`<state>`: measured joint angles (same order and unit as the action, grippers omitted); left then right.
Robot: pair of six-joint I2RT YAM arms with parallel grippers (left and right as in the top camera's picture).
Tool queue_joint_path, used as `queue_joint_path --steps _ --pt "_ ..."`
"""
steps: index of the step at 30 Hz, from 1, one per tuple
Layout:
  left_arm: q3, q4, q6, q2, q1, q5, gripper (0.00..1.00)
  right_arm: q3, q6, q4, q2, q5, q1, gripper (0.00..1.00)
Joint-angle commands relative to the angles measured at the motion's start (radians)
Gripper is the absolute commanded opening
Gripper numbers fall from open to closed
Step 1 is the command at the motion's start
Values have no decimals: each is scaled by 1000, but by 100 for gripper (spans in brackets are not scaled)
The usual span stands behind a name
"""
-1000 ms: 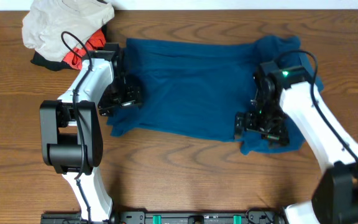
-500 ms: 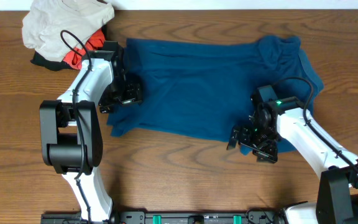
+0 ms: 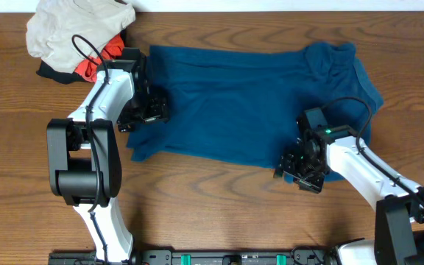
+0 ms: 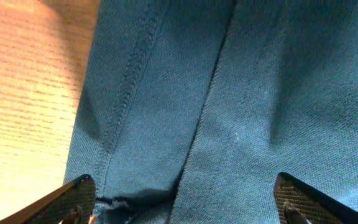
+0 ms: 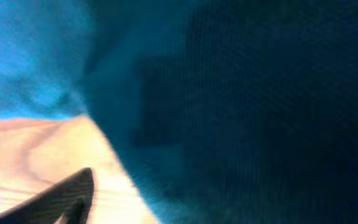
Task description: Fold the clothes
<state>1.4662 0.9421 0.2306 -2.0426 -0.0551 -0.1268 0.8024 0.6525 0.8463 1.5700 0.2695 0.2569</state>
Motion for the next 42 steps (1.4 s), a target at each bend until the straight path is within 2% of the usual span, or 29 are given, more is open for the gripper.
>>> queue_joint_path --steps 1,5,6,8,29,42 --pt "-2 4 -21 -17 5 9 92 -15 31 -6 -17 -8 12 46" --pt "-2 12 -21 -17 5 8 92 -14 31 -4 -17 -8 12 13" --pt "-2 22 -21 -17 5 8 91 -14 31 -1 -17 -8 12 7" --pt "-2 53 -21 -17 5 8 89 -14 31 3 -17 -8 12 2" --pt "-4 253 -47 -16 1 8 86 -14 27 -13 -17 -11 12 2" --pt "-73 190 -58 -17 -47 8 82 -14 27 -15 -17 -11 11 2"
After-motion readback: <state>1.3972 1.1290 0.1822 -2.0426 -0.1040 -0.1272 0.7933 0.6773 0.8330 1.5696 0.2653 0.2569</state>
